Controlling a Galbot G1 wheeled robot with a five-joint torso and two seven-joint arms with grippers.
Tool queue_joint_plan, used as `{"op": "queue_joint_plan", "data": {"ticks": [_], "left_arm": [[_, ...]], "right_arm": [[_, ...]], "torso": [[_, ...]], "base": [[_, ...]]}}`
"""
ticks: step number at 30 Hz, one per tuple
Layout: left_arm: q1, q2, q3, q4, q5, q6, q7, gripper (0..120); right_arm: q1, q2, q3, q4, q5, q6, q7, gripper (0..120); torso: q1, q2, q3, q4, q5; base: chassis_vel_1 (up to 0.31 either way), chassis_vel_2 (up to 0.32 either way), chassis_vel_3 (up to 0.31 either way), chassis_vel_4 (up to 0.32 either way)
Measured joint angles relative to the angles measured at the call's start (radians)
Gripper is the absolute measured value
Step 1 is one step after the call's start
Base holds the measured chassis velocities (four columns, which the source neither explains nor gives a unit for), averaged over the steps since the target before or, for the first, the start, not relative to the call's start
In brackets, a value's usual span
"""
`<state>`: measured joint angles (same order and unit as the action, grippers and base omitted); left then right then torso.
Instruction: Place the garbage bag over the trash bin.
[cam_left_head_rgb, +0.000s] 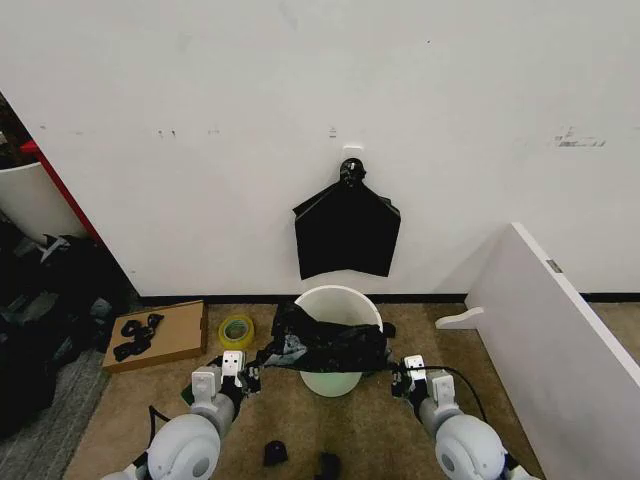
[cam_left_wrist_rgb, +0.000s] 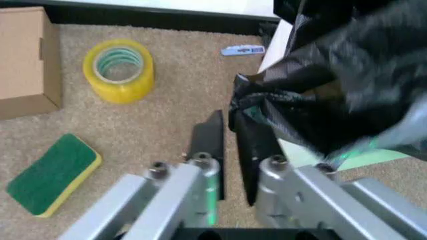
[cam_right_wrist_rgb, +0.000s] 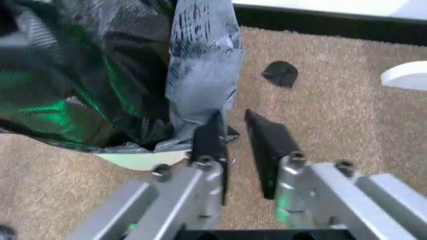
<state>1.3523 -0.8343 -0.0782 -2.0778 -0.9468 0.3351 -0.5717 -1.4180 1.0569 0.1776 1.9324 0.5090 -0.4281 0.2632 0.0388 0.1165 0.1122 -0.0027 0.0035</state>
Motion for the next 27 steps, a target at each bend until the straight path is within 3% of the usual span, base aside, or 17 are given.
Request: {"op": "queue_joint_plan", "data": {"ticks": [5, 8, 9, 13, 15, 21, 27], "left_arm": [[0.031, 0.007, -0.017, -0.049, 0.020, 0.018, -0.014, 36], [0.035, 0.009, -0.018, -0.055, 0.025, 0.018, -0.014, 39], [0.049, 0.019, -0.021, -0.076, 0.035, 0.019, -0.012, 50], [0.074, 0.028, -0.024, -0.111, 0.040, 0.019, -0.011, 65], [0.078, 0.030, -0.025, -0.115, 0.041, 0.018, -0.011, 67], [0.175, 0.062, -0.043, -0.195, 0.058, -0.008, 0.001, 94], [0.273, 0.088, -0.049, -0.265, 0.088, -0.047, 0.057, 100]], "right_arm": [[-0.063, -0.020, 0.019, 0.041, -0.051, 0.065, -0.031, 36], [-0.072, -0.023, 0.023, 0.046, -0.060, 0.074, -0.034, 39], [-0.093, -0.026, 0.032, 0.060, -0.073, 0.087, -0.038, 50], [-0.124, -0.027, 0.044, 0.083, -0.081, 0.110, -0.037, 65], [-0.127, -0.027, 0.045, 0.086, -0.081, 0.111, -0.037, 67], [-0.181, -0.015, 0.065, 0.118, -0.097, 0.148, -0.018, 94], [-0.197, -0.006, 0.070, 0.119, -0.108, 0.161, -0.007, 100]], "torso": [[0.000, 0.000, 0.000, 0.0000, 0.0000], [0.000, 0.000, 0.000, 0.0000, 0.0001], [0.000, 0.000, 0.000, -0.0001, 0.0000], [0.000, 0.000, 0.000, 0.0000, 0.0001], [0.000, 0.000, 0.000, 0.0000, 0.0001], [0.000, 0.000, 0.000, 0.0000, 0.0000], [0.000, 0.000, 0.000, 0.0001, 0.0002]], "base": [[0.000, 0.000, 0.000, 0.000], [0.000, 0.000, 0.000, 0.000], [0.000, 0.000, 0.000, 0.000], [0.000, 0.000, 0.000, 0.000], [0.000, 0.000, 0.000, 0.000], [0.000, 0.000, 0.000, 0.000], [0.000, 0.000, 0.000, 0.000]]}}
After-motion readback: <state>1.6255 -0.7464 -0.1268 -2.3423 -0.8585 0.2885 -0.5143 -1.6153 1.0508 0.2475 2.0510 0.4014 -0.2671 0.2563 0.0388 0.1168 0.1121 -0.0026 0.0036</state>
